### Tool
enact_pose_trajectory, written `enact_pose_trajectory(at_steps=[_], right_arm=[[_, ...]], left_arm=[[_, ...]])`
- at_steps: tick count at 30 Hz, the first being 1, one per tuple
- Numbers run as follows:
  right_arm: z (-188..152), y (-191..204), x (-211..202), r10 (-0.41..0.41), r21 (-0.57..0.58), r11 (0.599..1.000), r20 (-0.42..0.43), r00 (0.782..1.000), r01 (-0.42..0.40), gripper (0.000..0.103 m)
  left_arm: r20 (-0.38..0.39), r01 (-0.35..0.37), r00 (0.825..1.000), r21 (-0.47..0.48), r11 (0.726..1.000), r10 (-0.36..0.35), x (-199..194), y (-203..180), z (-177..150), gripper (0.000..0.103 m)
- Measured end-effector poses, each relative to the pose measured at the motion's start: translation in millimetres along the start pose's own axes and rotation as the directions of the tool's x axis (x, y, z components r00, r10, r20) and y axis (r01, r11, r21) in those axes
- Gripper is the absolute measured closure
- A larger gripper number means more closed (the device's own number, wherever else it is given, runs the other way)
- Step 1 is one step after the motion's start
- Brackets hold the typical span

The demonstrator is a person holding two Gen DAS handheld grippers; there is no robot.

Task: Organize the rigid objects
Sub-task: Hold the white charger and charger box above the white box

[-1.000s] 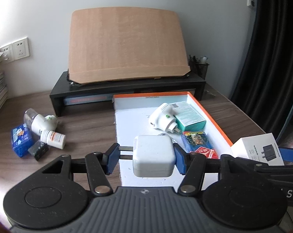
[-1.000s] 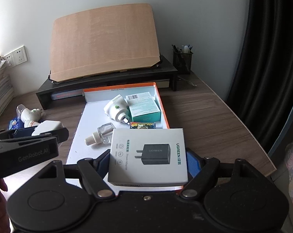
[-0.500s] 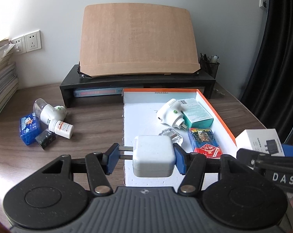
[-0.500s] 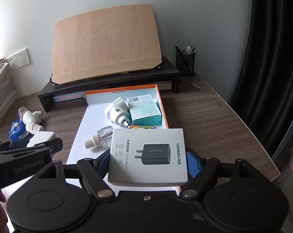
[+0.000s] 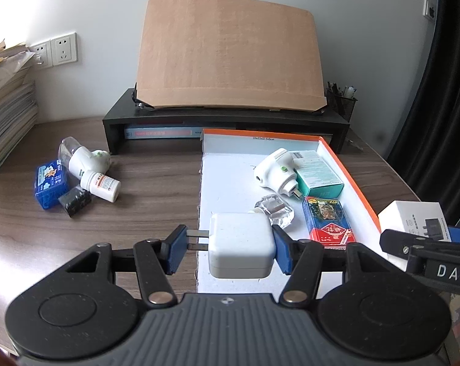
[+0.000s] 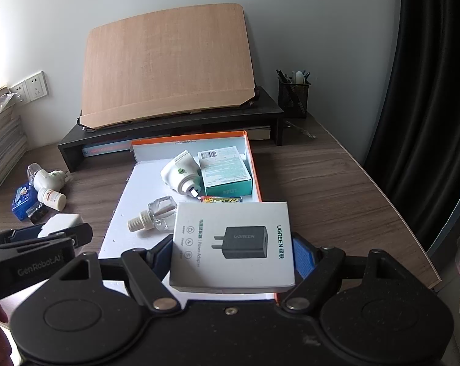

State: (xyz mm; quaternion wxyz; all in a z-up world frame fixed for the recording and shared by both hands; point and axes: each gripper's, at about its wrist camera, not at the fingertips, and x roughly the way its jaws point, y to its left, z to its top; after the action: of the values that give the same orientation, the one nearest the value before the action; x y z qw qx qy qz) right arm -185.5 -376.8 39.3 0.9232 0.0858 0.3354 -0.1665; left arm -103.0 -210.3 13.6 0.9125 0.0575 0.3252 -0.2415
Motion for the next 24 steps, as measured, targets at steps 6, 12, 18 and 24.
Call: enact_pose_trajectory(at_steps=[6,12,18,24], right_arm=[[1.4,0.3,2.8,0.002,-0.009,1.0,-0.002,1.0,-0.002,0.011],[3.5,1.9,4.0,0.008,-0.016,1.0,0.002,1.0,-0.008,0.011],[3.0,1.6,5.7,0.009,-0.013,1.0,-0.004,1.0,-0.009,0.011],[2.5,2.2,8.8,0.012,-0.009,1.0,-0.012,1.0,-0.012,0.011]], left_arm=[[0.001,-0.005,1.0,-0.015,1.0,0.005,1.0,1.4,0.3,0.044],[-0.004,-0.008,1.0,-0.018,1.0,0.008,3.0,1.2,1.1,0.044],[-0.006,0.001,1.0,-0.004,1.0,-0.001,6.5,-0.7,1.2,0.044],[-0.007,0.007,1.0,0.006,1.0,-0.007,10.4,-2.2,2.5,0.044]])
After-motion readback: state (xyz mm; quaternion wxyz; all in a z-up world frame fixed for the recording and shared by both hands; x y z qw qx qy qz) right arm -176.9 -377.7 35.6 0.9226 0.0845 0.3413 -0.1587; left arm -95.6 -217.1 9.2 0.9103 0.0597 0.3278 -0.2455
